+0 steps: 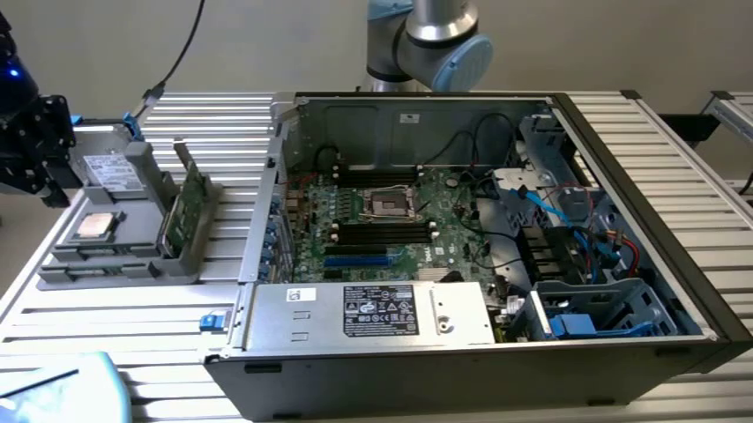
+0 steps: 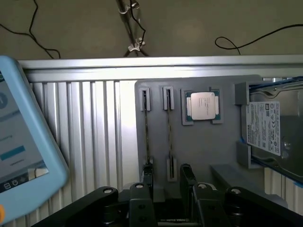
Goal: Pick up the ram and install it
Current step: 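Pick up the ram and move it above insertion slot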
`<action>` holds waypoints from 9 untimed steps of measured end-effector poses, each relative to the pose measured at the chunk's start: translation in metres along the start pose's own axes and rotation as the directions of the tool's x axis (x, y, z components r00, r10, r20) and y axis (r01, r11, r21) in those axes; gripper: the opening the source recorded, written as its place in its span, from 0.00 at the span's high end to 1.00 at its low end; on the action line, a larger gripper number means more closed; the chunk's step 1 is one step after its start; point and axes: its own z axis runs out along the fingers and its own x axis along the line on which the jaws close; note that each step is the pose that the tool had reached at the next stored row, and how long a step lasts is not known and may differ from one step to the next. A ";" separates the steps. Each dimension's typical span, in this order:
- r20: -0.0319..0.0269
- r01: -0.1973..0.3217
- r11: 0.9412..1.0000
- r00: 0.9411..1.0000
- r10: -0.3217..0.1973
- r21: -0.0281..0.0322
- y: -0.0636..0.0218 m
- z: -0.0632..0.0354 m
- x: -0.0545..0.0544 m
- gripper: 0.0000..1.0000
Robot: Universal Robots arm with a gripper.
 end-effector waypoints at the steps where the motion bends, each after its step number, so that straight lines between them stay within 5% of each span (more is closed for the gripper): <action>1: 0.000 0.000 1.000 1.000 0.000 0.000 0.0005 0.0020 0.001 0.63; 9: 0.000 0.008 1.000 1.000 -0.008 0.000 0.0008 0.0164 0.010 0.63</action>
